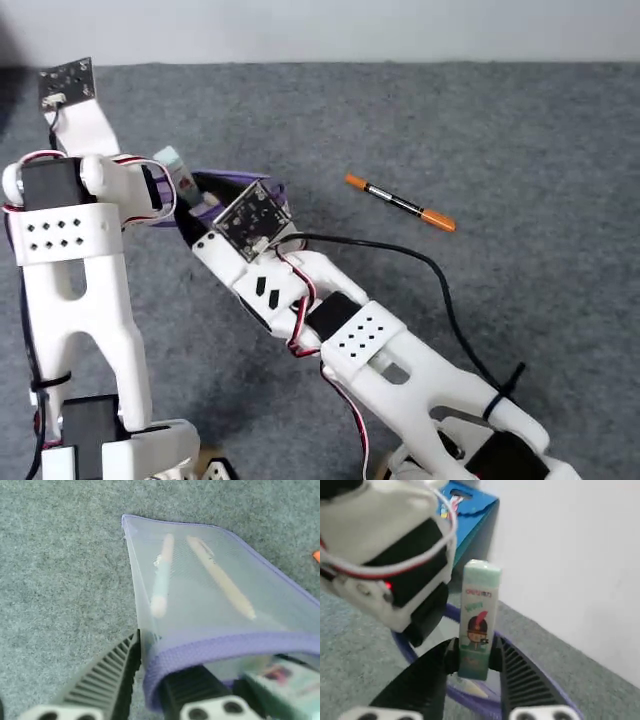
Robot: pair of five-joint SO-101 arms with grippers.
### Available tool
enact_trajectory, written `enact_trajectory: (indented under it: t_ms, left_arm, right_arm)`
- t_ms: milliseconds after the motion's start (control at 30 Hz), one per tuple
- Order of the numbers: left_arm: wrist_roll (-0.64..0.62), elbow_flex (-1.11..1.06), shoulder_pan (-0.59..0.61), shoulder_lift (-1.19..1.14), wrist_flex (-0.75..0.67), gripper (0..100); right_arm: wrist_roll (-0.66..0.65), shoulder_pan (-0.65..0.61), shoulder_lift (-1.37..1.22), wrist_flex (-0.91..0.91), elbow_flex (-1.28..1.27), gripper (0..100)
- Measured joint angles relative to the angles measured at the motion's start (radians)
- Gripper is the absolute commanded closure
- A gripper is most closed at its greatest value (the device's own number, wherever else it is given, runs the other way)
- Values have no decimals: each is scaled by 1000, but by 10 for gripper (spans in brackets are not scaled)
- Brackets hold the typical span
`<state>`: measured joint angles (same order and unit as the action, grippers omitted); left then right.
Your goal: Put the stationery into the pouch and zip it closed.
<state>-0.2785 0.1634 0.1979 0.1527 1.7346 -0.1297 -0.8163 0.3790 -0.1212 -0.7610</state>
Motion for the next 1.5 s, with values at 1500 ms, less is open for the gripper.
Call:
enact_trajectory:
  t_ms: [1500]
  left_arm:
    - [-2,2,-2,-9,0,988]
  right_arm:
    - [3,91,336,868,68,924]
